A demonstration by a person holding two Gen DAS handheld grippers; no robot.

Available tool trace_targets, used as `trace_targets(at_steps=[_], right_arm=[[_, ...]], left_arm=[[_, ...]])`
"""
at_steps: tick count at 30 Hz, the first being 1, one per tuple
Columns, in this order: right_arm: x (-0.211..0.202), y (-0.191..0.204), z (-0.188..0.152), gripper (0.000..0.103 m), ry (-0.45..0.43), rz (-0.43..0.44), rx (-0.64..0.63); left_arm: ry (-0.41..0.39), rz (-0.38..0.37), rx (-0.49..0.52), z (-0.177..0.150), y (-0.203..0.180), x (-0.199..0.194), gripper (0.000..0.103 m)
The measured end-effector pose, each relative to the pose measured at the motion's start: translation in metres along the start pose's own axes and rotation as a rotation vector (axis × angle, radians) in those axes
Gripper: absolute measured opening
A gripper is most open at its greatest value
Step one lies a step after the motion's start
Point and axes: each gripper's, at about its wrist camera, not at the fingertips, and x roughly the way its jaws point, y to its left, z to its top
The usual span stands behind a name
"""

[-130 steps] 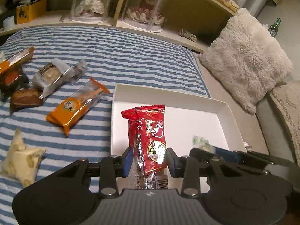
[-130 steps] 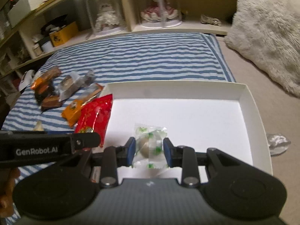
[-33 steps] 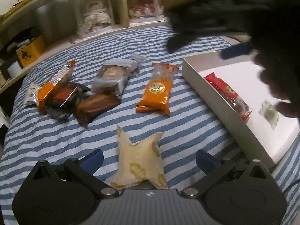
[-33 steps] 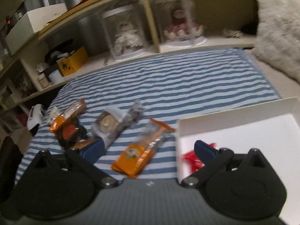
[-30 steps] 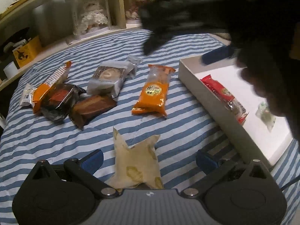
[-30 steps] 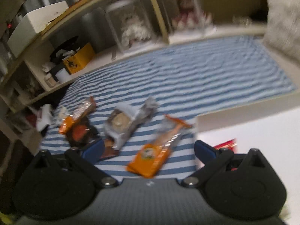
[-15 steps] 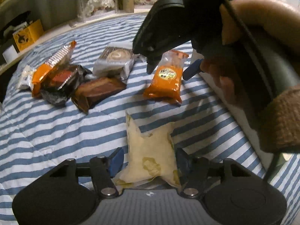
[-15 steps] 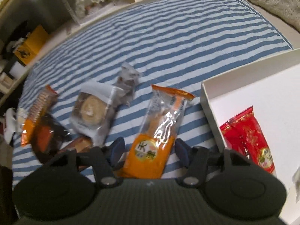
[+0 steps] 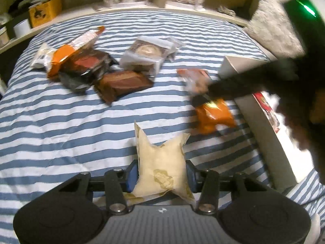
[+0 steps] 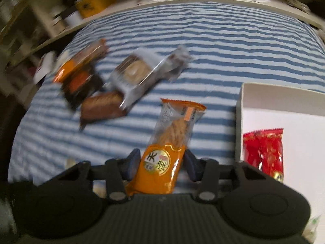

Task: Organize snacks
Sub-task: 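Carry the orange packet and cream pastry into the white box and release both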

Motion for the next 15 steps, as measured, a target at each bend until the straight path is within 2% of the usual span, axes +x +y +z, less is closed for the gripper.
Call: trace_targets(at_steps=[9, 12, 15], right_arm=[[-0.031, 0.018, -0.067, 0.053, 0.098, 0.099, -0.264], [-0.034, 0.023, -0.088, 0.056, 0.103, 0.085, -0.241], [-0.032, 0.026, -0.093, 0.063, 0.093, 0.060, -0.150]], left_arm=[[0.010, 0.007, -0.103, -0.004, 0.013, -0.004, 0.049], [0.010, 0.000, -0.166, -0.008, 0.014, -0.002, 0.049], [-0.003, 0.012, -0.235, -0.010, 0.014, -0.001, 0.050]])
